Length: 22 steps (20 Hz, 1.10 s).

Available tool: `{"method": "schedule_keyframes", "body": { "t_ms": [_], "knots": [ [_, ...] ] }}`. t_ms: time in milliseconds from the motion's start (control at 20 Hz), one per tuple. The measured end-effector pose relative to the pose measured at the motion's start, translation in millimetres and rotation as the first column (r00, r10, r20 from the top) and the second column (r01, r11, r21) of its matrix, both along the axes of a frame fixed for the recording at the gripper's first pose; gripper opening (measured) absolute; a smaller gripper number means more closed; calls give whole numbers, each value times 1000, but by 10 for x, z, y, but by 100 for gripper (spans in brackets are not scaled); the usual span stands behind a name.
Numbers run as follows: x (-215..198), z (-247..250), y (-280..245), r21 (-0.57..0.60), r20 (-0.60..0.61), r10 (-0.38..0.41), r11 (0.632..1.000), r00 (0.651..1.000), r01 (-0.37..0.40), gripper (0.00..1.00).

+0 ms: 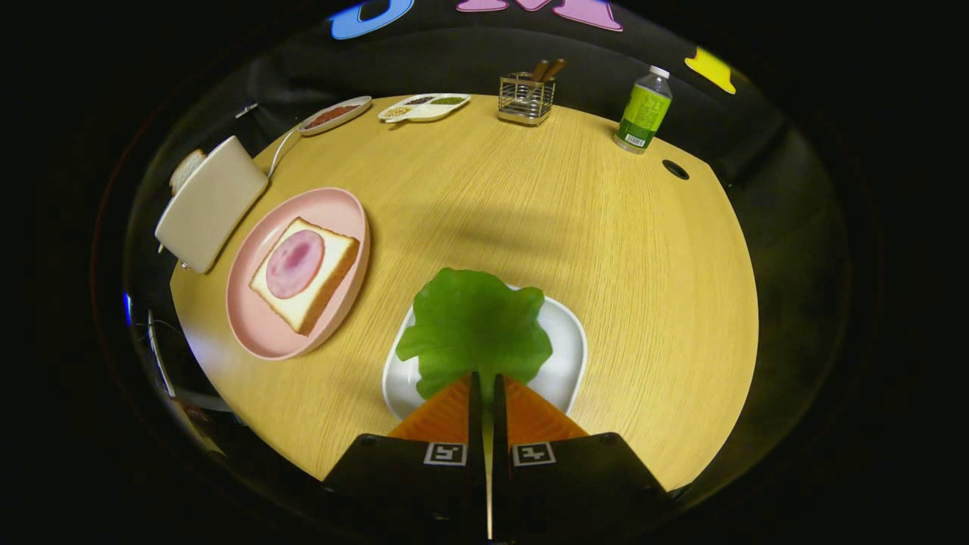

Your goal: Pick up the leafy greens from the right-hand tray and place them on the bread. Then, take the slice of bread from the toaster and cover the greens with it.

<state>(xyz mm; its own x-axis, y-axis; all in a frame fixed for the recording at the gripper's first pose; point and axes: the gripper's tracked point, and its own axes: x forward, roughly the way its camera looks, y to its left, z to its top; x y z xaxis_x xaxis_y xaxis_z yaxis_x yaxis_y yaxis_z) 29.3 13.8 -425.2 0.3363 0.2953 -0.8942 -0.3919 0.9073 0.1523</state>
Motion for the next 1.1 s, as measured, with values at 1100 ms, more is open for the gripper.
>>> {"method": "schedule_keyframes", "body": {
  "t_ms": [1100],
  "knots": [
    [26, 906, 1756, 146, 65, 187, 970, 980, -195, 12]
  ]
}}
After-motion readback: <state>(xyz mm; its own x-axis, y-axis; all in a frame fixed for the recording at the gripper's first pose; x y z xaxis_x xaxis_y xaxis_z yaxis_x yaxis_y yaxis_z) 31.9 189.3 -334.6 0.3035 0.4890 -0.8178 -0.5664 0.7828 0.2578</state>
